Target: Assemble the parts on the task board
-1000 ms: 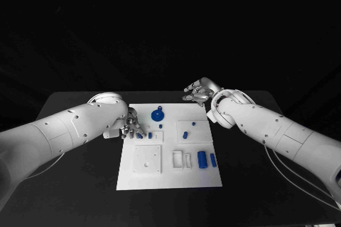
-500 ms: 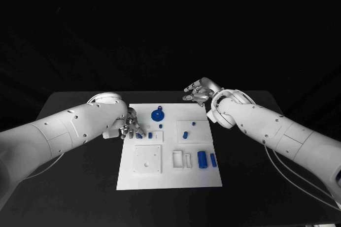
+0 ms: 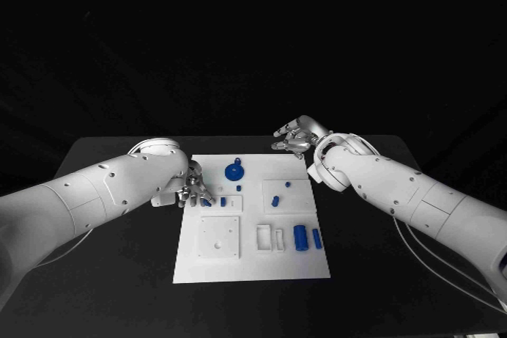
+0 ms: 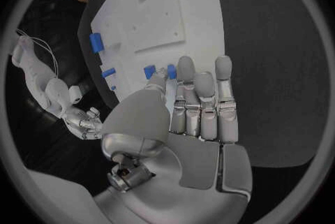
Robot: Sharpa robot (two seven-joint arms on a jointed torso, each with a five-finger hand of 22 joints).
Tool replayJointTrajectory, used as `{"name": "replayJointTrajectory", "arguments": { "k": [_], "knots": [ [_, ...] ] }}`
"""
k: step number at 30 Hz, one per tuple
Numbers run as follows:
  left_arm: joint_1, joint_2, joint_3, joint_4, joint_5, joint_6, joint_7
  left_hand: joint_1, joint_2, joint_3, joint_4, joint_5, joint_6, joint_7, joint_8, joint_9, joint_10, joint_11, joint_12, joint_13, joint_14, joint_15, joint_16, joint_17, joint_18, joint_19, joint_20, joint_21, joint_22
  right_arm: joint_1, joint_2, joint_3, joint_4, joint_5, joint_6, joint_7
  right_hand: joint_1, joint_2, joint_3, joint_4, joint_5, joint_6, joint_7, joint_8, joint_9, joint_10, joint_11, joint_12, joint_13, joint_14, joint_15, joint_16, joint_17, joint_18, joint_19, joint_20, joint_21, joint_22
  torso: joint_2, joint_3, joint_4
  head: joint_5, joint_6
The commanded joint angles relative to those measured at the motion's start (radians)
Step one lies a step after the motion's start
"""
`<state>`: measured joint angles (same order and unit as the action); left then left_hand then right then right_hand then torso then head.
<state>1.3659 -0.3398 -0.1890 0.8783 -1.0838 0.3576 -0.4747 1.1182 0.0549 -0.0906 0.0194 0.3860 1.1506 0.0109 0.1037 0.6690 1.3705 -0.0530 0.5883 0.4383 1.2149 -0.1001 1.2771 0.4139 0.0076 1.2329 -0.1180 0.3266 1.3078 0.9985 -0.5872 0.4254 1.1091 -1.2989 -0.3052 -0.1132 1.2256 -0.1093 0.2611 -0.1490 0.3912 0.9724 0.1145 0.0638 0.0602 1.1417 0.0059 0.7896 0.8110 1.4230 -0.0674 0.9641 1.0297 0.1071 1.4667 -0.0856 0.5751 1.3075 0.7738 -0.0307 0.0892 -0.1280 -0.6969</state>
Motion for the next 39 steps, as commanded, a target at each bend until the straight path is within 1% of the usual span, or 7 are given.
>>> {"name": "replayJointTrajectory", "arguments": {
  "k": [1, 2, 3, 8, 14, 31, 39],
  "knots": [
    [-0.005, -0.001, -0.003, 0.002, -0.005, 0.003, -0.015, -0.009, -0.010, -0.006, 0.007, -0.009, -0.002, 0.005, -0.003, 0.001, 0.008, 0.001, 0.002, 0.001, 0.009, 0.000, 0.001, -0.001, -0.004, 0.007, -0.001, -0.006, 0.019, 0.000, 0.000, 0.000, 0.001, -0.009, 0.011, 0.004, -0.007, -0.003, 0.001, -0.001, 0.004, -0.007, 0.003, -0.004, 0.000, -0.004, -0.005, -0.002, -0.001, 0.001, -0.002, -0.004, -0.001, 0.008, 0.049, -0.003, -0.002, 0.041, 0.000, -0.0001, -0.0005, 0.000, 0.000],
    [-0.005, 0.000, -0.002, 0.002, -0.002, 0.002, -0.015, -0.016, -0.013, -0.009, 0.012, -0.016, -0.002, 0.005, -0.003, 0.002, 0.008, 0.001, 0.003, 0.001, 0.009, 0.001, 0.001, -0.001, -0.004, 0.007, -0.001, -0.006, 0.019, 0.000, 0.000, 0.000, 0.000, -0.009, 0.011, 0.004, -0.007, -0.003, 0.001, -0.001, 0.004, -0.007, 0.003, -0.004, 0.000, -0.004, -0.005, -0.002, -0.001, 0.001, -0.002, -0.004, -0.001, 0.008, 0.049, -0.003, -0.002, 0.041, 0.000, 0.0001, -0.0005, 0.000, 0.001],
    [-0.005, 0.000, -0.002, 0.002, 0.001, 0.001, -0.015, -0.026, -0.012, -0.013, 0.021, -0.072, -0.001, 0.007, -0.002, 0.003, 0.009, 0.002, 0.003, 0.002, 0.009, 0.001, 0.001, -0.001, -0.003, 0.007, 0.000, -0.006, 0.020, 0.000, 0.000, 0.000, 0.000, -0.009, 0.011, 0.004, -0.007, -0.003, 0.001, -0.001, 0.004, -0.007, 0.003, -0.004, 0.000, -0.004, -0.005, -0.002, -0.001, 0.001, -0.002, -0.004, -0.001, 0.008, 0.049, -0.003, -0.002, 0.041, 0.000, 0.0001, -0.0005, 0.000, 0.001],
    [-0.005, -0.001, -0.002, 0.004, 0.015, -0.002, -0.017, -0.057, -0.024, -0.015, 0.041, -0.101, -0.002, 0.007, 0.002, 0.010, 0.012, 0.002, 0.005, 0.003, 0.012, 0.002, 0.003, -0.001, -0.002, 0.010, 0.000, -0.005, 0.020, -0.001, 0.000, 0.000, -0.001, -0.009, 0.011, 0.004, -0.007, -0.003, 0.001, -0.001, 0.004, -0.007, 0.003, -0.004, 0.000, -0.004, -0.005, -0.002, -0.001, 0.001, -0.002, -0.004, -0.001, 0.008, 0.049, -0.003, -0.002, 0.041, 0.000, 0.0002, -0.0002, -0.001, 0.000],
    [-0.005, -0.002, 0.001, 0.009, 0.021, -0.003, -0.020, -0.064, -0.033, 0.001, 0.050, -0.103, -0.001, 0.006, 0.009, 0.022, 0.014, 0.002, 0.004, 0.003, 0.012, 0.001, 0.004, 0.000, -0.002, 0.011, 0.000, -0.003, 0.020, -0.001, 0.002, 0.000, -0.002, -0.009, 0.011, 0.004, -0.007, -0.003, 0.001, -0.001, 0.004, -0.007, 0.003, -0.004, 0.000, -0.004, -0.005, -0.002, -0.001, 0.001, -0.002, -0.004, -0.001, 0.008, 0.049, -0.003, -0.002, 0.041, 0.000, 0.0005, 0.0002, -0.001, 0.000],
    [-0.001, -0.010, 0.005, 0.026, 0.027, -0.015, -0.034, -0.063, -0.029, 0.004, 0.051, -0.102, 0.001, 0.005, 0.010, 0.025, 0.016, 0.001, 0.004, 0.003, 0.015, 0.000, 0.005, 0.001, -0.002, 0.011, -0.001, -0.002, 0.020, -0.003, 0.003, 0.000, -0.005, -0.009, 0.013, 0.005, -0.006, -0.001, 0.002, -0.002, 0.004, -0.006, 0.003, -0.004, 0.000, -0.004, -0.006, -0.002, -0.001, 0.002, -0.002, -0.004, -0.001, 0.008, 0.049, -0.003, 0.000, 0.041, 0.000, -0.0001, -0.0005, -0.001, 0.001],
    [0.006, -0.013, 0.006, 0.031, 0.027, -0.022, -0.037, -0.062, -0.028, 0.004, 0.049, -0.101, 0.001, 0.004, 0.011, 0.027, 0.017, 0.000, 0.004, 0.003, 0.016, 0.000, 0.005, 0.001, -0.002, 0.012, -0.001, -0.002, 0.020, -0.004, 0.003, 0.000, -0.004, -0.009, 0.013, 0.004, -0.006, -0.001, 0.002, -0.002, 0.004, -0.006, 0.003, -0.004, 0.000, -0.004, -0.006, -0.002, -0.001, 0.002, -0.002, -0.004, -0.001, 0.008, 0.049, -0.003, 0.000, 0.041, 0.000, 0.0003, 0.0006, -0.001, 0.002]
  ]
}}
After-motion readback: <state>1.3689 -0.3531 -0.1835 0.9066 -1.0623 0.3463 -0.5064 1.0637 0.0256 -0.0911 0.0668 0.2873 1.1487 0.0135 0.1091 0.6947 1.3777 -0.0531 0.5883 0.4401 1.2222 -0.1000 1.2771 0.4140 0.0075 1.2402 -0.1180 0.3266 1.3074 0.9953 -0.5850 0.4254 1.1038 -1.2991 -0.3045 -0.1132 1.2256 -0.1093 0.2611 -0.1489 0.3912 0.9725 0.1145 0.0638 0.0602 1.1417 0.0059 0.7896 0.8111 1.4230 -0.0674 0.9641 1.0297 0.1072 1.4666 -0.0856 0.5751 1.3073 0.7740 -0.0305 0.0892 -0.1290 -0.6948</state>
